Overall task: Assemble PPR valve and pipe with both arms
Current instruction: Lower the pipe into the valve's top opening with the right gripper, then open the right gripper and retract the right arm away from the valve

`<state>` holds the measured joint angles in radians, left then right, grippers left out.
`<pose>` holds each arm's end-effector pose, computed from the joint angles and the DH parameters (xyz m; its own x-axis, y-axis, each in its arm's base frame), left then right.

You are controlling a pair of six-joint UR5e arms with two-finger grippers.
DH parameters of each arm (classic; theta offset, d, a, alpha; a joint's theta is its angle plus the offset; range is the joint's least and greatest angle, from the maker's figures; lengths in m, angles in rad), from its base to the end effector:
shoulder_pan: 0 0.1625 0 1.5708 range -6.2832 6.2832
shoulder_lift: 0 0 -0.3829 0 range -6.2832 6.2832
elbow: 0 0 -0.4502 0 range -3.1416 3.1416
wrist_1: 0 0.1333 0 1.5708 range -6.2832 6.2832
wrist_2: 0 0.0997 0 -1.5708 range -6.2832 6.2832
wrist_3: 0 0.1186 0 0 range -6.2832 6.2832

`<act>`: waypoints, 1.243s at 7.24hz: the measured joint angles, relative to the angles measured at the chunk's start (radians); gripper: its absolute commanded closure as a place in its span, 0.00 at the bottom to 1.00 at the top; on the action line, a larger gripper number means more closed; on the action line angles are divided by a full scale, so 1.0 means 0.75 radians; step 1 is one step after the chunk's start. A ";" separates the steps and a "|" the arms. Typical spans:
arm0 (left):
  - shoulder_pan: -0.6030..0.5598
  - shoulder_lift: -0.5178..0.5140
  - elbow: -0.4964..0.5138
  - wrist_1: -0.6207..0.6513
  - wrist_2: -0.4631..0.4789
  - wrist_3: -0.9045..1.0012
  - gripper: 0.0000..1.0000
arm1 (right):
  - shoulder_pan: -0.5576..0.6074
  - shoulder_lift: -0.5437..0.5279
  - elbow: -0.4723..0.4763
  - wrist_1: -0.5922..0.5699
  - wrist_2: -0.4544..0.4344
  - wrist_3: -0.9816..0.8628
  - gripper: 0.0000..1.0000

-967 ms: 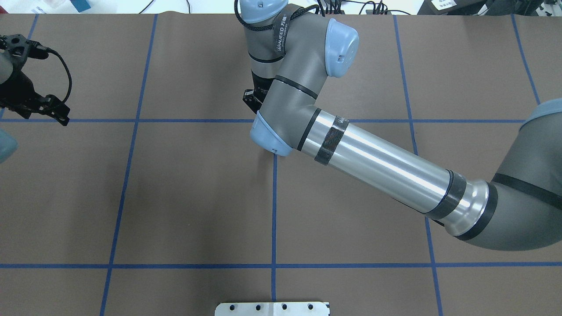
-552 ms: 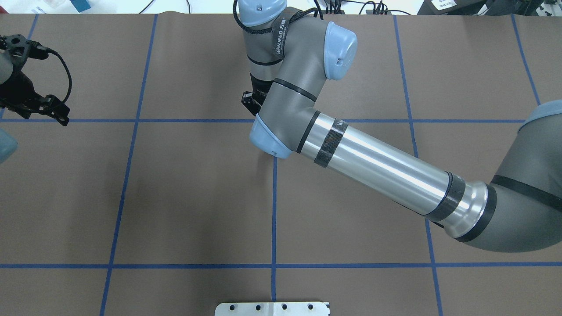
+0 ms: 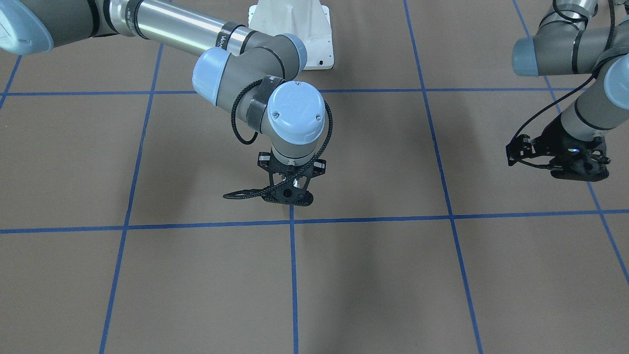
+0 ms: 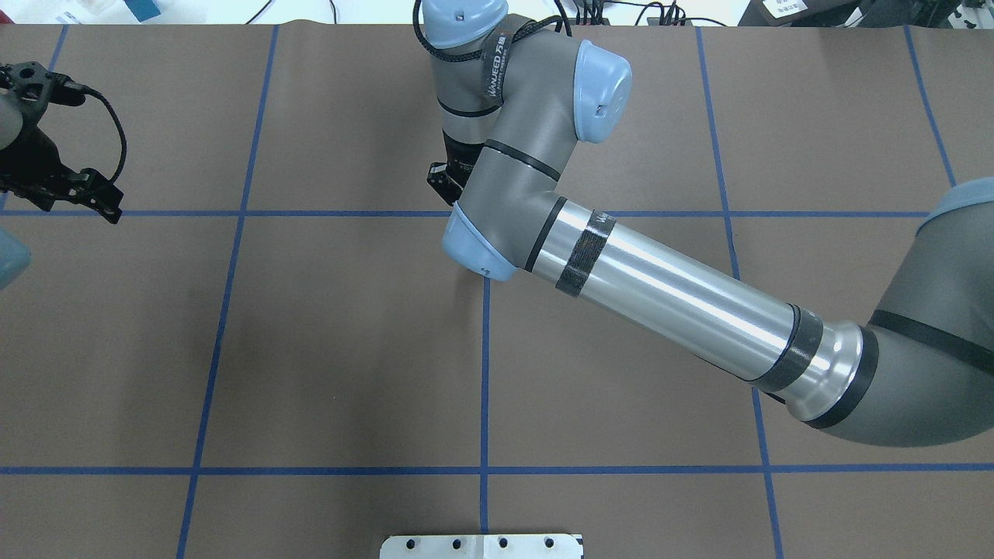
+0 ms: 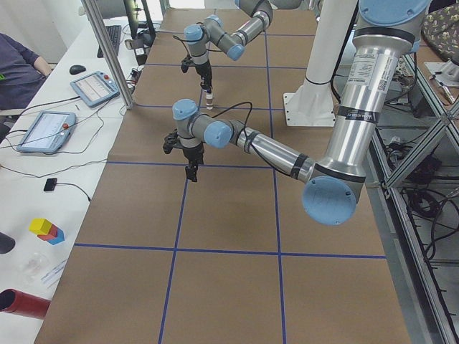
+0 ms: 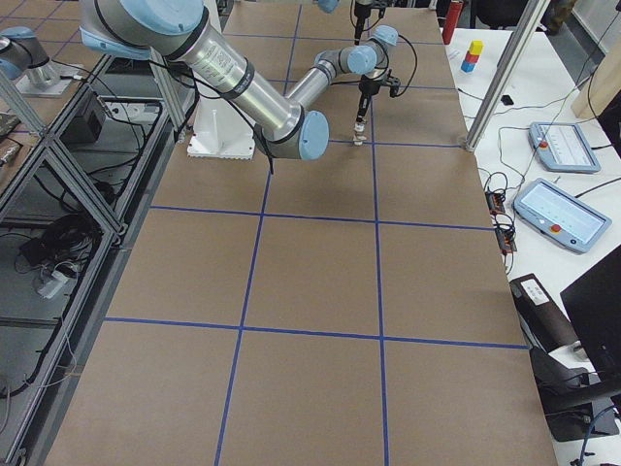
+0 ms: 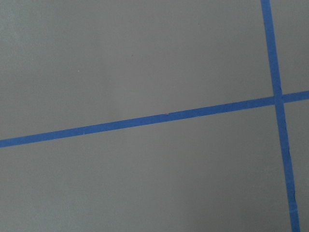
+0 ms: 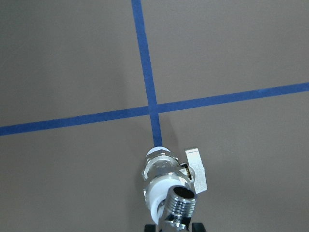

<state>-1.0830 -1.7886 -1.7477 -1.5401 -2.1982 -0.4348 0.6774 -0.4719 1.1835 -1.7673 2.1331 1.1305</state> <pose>0.2370 -0.5825 0.4175 0.7442 0.1639 -0.6475 -0.1373 0.9863 0.0918 -0.5936 -0.5674 0.0808 0.7522 0.1423 0.6434 -0.0055 0.9777 -0.2097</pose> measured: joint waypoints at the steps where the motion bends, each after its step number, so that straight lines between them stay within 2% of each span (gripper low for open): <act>1: 0.000 0.000 0.000 0.000 0.000 0.000 0.00 | 0.001 -0.001 -0.001 0.001 0.000 0.000 1.00; 2: 0.000 -0.001 0.000 0.000 0.000 0.000 0.00 | 0.001 -0.003 -0.003 0.011 0.000 0.001 1.00; 4: 0.000 -0.002 0.000 0.000 0.000 0.000 0.00 | 0.001 -0.012 -0.019 0.058 -0.001 0.008 0.58; 5: 0.000 -0.003 -0.001 0.000 0.000 -0.001 0.00 | 0.001 -0.013 -0.024 0.070 -0.001 0.014 0.23; 6: 0.000 -0.003 -0.001 0.000 0.000 -0.001 0.00 | 0.001 -0.013 -0.027 0.075 -0.001 0.017 0.07; 7: 0.000 -0.004 -0.001 0.000 0.000 -0.001 0.00 | 0.001 -0.012 -0.026 0.077 -0.001 0.019 0.02; 9: 0.000 -0.005 -0.001 0.000 0.000 -0.001 0.00 | 0.001 -0.009 -0.025 0.080 0.000 0.022 0.01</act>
<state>-1.0830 -1.7927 -1.7487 -1.5401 -2.1982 -0.4356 0.6780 -0.4788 1.1646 -1.7076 2.1328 1.1471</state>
